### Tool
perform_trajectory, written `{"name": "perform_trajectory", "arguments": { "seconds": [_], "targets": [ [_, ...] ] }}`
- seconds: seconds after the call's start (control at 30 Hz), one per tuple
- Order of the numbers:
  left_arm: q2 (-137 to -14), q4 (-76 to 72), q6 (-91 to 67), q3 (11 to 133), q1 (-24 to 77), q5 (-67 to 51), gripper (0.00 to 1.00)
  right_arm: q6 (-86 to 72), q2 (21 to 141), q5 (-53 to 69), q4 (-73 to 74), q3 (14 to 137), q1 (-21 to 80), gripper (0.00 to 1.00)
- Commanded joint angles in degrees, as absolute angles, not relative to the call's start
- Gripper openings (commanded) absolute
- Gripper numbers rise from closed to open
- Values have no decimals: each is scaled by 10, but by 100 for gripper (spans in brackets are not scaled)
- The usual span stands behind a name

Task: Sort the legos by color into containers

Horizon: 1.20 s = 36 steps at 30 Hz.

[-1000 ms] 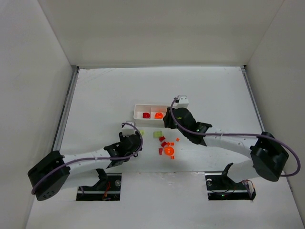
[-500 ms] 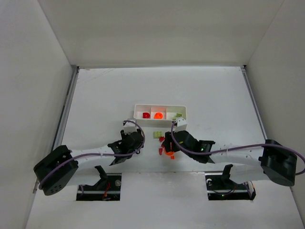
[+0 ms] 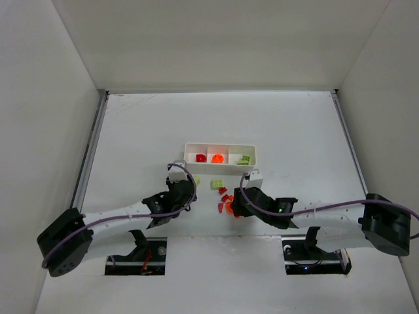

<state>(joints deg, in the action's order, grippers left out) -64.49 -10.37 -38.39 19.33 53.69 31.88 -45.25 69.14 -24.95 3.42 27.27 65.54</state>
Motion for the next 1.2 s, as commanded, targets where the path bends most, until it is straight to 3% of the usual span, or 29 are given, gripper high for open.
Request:
{"name": "perform_trajectory", "arguments": {
  "seconds": [0.0, 0.1, 0.23, 0.4, 0.53, 1.17],
  "targets": [
    [-570, -43, -390, 214, 553, 346, 19, -468, 703, -242, 18, 280, 666, 57],
    [-502, -10, -395, 223, 567, 355, 19, -468, 715, -236, 10, 279, 666, 46],
    [-466, -10, -389, 255, 577, 343, 20, -470, 726, -227, -4, 271, 666, 39],
    [-538, -54, -351, 331, 570, 311, 21, -489, 724, -227, -26, 251, 663, 21],
    [-647, -115, -311, 401, 566, 274, 22, -499, 707, -232, -40, 235, 656, 14],
    [-1047, -186, -294, 683, 521, 121, 25, -501, 599, -242, -18, 196, 651, 13]
  ]
}}
